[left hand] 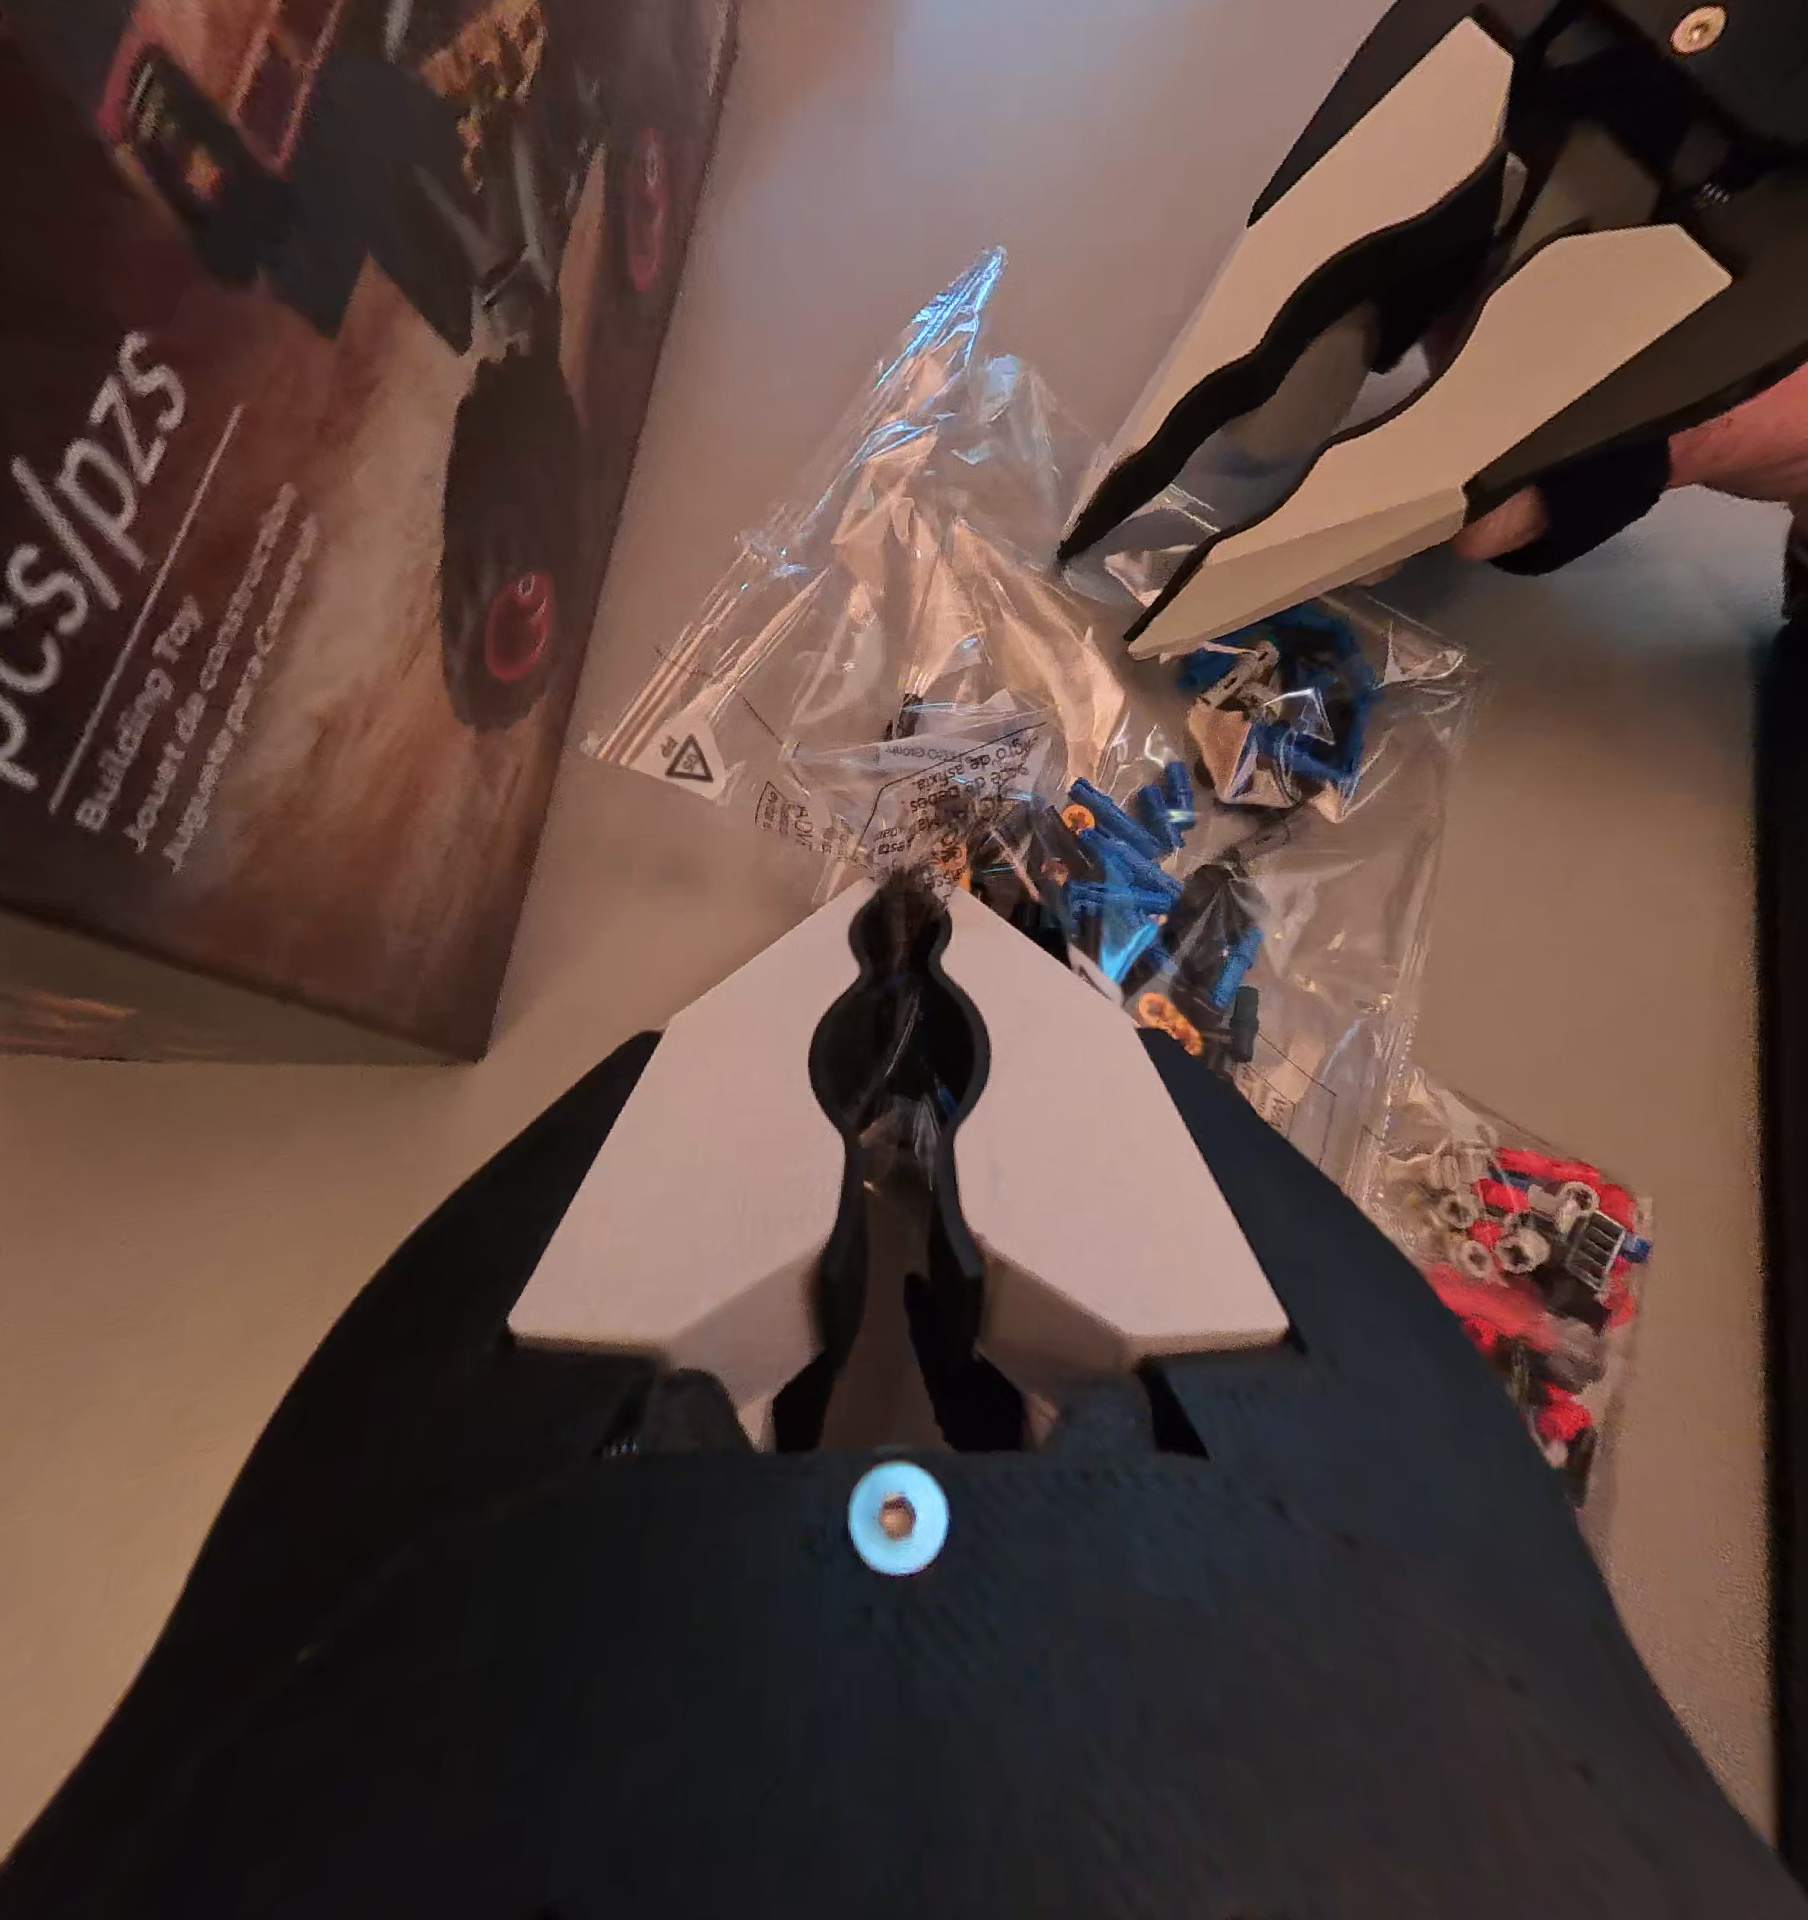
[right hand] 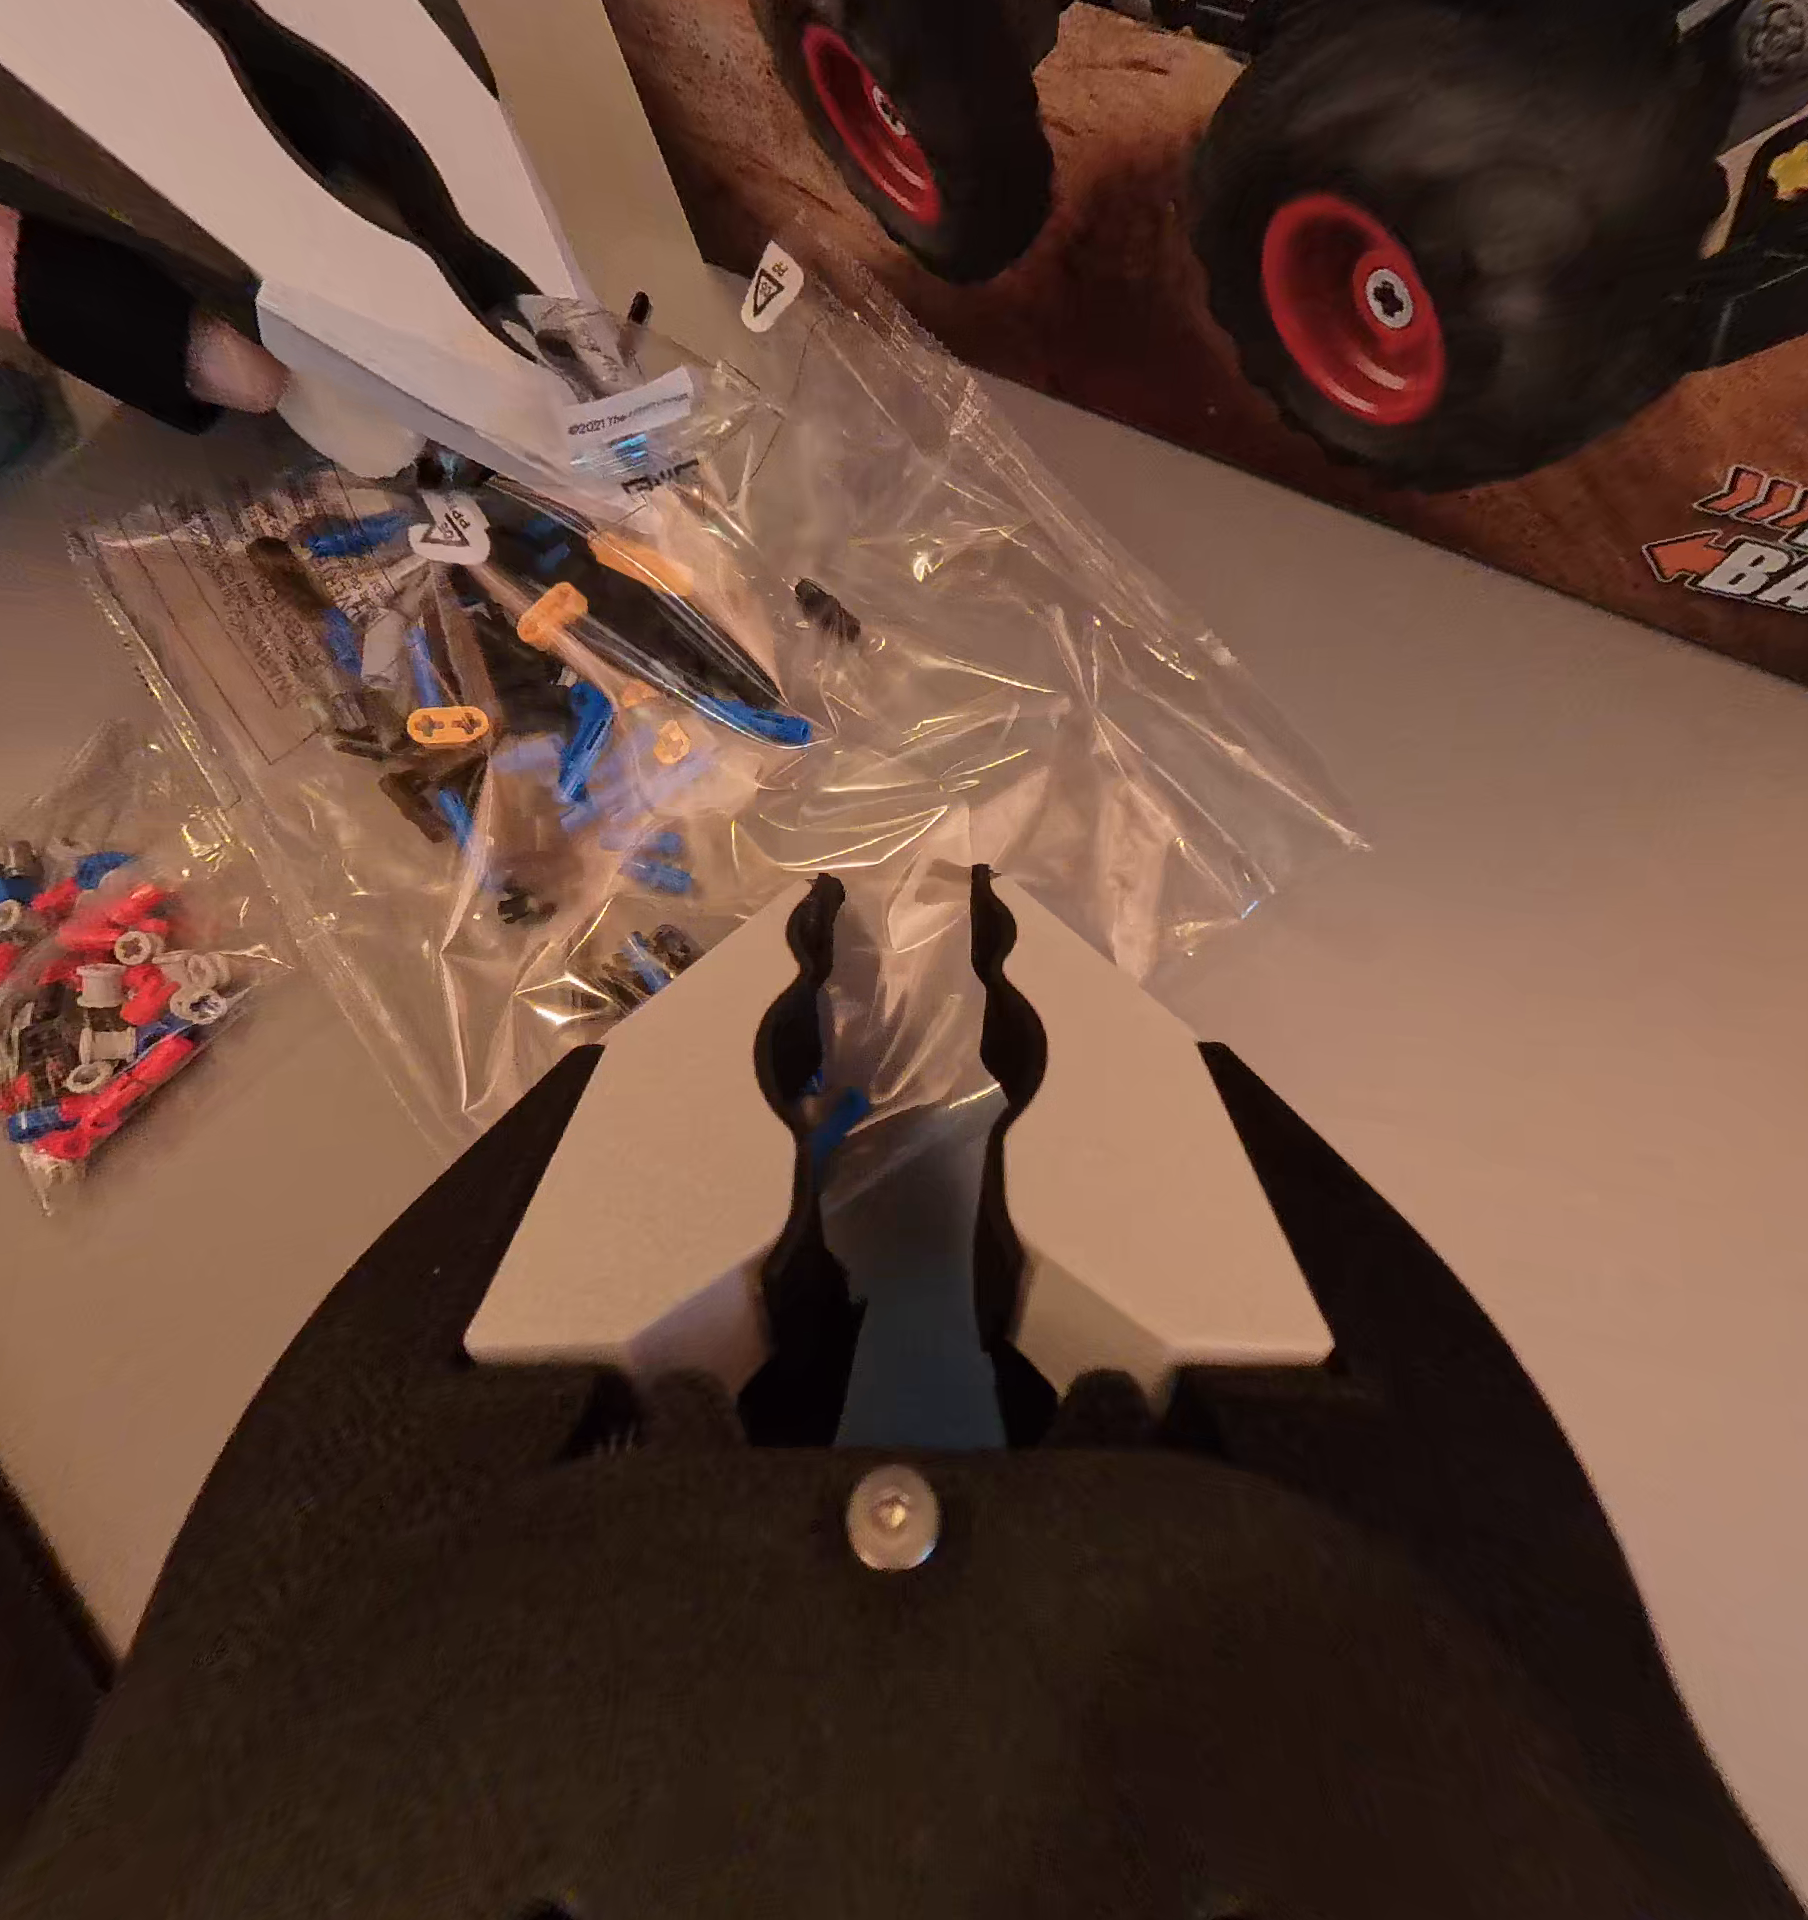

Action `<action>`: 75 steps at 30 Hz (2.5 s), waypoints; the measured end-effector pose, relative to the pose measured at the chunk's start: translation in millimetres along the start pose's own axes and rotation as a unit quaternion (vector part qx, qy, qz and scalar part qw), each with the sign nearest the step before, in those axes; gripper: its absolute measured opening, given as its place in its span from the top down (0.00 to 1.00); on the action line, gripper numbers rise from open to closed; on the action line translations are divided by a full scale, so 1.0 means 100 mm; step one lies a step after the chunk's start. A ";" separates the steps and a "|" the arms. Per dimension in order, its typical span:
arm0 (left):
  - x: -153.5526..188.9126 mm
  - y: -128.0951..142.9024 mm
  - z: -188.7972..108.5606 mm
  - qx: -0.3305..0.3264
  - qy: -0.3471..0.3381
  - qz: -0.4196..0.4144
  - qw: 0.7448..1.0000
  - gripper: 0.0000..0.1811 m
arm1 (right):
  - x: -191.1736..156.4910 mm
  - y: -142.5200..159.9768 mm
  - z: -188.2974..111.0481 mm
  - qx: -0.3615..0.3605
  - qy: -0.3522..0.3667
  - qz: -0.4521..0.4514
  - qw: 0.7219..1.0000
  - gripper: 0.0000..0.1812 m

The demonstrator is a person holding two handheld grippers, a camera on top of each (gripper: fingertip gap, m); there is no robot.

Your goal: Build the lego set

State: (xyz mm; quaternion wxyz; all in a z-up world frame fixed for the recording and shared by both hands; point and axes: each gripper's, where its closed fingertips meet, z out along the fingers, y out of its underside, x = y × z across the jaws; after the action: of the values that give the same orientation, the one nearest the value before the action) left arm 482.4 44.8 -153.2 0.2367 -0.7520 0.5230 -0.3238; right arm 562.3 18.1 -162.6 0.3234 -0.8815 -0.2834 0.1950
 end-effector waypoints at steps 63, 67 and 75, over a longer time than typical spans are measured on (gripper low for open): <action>1.03 0.89 -0.51 -0.086 0.038 0.177 0.980 0.89 | -1.75 0.09 0.10 -0.051 -0.197 -0.091 0.975 1.00; 1.20 0.98 -0.49 -0.110 0.102 0.166 0.975 0.87 | -1.87 0.04 -0.01 -0.030 -0.222 -0.102 0.969 1.00; 1.26 1.02 -0.42 -0.112 0.112 0.158 0.975 1.00 | -1.80 0.03 -0.01 -0.030 -0.201 -0.089 0.975 0.90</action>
State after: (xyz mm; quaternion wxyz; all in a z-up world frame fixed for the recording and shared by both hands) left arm 417.8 -108.9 -165.8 0.1387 -0.6408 0.6911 -0.3042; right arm 426.8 -96.7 -135.1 0.2493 -0.8048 -0.4260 0.3297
